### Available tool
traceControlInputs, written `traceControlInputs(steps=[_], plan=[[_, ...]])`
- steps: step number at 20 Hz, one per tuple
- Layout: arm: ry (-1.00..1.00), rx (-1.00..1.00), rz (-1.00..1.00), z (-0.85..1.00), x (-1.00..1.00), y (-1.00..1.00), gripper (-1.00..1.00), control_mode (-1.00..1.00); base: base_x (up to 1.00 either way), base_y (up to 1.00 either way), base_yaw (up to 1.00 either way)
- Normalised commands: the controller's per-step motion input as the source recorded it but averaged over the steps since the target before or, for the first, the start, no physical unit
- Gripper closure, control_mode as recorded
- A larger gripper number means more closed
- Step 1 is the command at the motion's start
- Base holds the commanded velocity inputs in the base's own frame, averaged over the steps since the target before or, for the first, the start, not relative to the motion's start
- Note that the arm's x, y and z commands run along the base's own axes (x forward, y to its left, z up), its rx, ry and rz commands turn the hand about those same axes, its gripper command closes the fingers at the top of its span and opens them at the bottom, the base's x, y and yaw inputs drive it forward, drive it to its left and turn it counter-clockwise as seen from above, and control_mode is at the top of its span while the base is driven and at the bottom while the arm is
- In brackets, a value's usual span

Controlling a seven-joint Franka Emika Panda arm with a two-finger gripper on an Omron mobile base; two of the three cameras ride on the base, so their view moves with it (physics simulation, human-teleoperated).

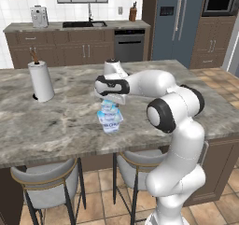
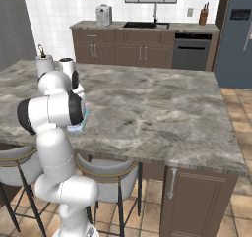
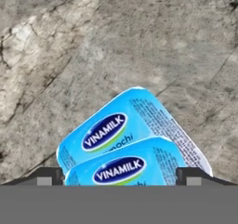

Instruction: Stack the yogurt containers by placing the smaller containers on top of the larger containers.

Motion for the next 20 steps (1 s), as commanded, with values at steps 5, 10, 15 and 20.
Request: traceControlInputs(steps=[5, 10, 15, 20], plan=[[0.00, 0.00, 0.00, 0.00, -0.05, 0.00, -1.00, -1.00, 0.00, 0.00, 0.00], [0.02, 0.02, 0.00, 0.20, -0.05, -0.10, -1.00, -1.00, 0.00, 0.00, 0.00], [0.00, 0.10, 0.00, 0.44, 0.00, -0.12, -1.00, -1.00, 0.00, 0.00, 0.00], [0.00, 0.10, 0.00, 0.52, -0.01, -0.07, -1.00, -1.00, 0.00, 0.00, 0.00]])
